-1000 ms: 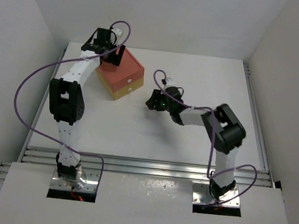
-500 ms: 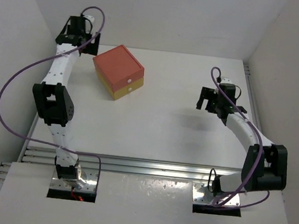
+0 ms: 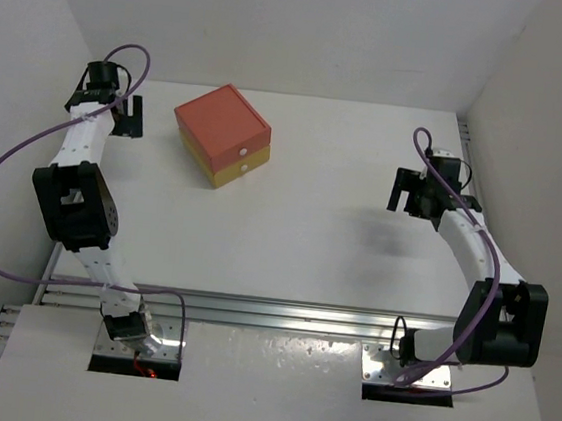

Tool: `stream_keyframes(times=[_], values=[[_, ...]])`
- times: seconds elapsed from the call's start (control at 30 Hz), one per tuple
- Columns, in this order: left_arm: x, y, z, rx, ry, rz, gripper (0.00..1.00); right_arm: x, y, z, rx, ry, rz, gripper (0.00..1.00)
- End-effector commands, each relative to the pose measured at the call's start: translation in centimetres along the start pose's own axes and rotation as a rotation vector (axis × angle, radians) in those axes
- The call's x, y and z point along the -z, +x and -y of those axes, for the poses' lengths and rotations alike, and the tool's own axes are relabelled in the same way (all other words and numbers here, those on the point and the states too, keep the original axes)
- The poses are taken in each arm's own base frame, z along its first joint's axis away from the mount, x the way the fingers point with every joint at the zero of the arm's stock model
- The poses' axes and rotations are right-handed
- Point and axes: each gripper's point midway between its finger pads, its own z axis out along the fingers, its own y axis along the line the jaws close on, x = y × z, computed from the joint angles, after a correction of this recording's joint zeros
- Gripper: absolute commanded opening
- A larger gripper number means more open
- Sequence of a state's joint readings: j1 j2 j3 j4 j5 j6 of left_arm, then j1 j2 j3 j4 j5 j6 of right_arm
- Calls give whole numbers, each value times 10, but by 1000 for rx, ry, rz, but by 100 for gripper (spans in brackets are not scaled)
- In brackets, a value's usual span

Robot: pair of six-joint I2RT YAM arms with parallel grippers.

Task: Organize the makeup

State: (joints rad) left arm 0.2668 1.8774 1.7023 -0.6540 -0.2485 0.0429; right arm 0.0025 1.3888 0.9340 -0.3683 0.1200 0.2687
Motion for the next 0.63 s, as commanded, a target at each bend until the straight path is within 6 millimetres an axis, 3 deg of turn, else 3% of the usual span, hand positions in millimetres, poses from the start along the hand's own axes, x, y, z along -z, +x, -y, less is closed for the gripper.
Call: stream_keyframes(times=[0.0,0.47,0.57,0.6], values=[[23,-26,-4,37,11,95,99,6,-10,-1,-7,-2,25,100],[24,-28,7,38,55,102,99,9,5,0,-29,-7,69,100],[24,-28,9,38,65,103,99,9,-3,4,-49,5,163,100],[24,-28,9,38,65,103,99,11,2,7,-58,17,176,100]])
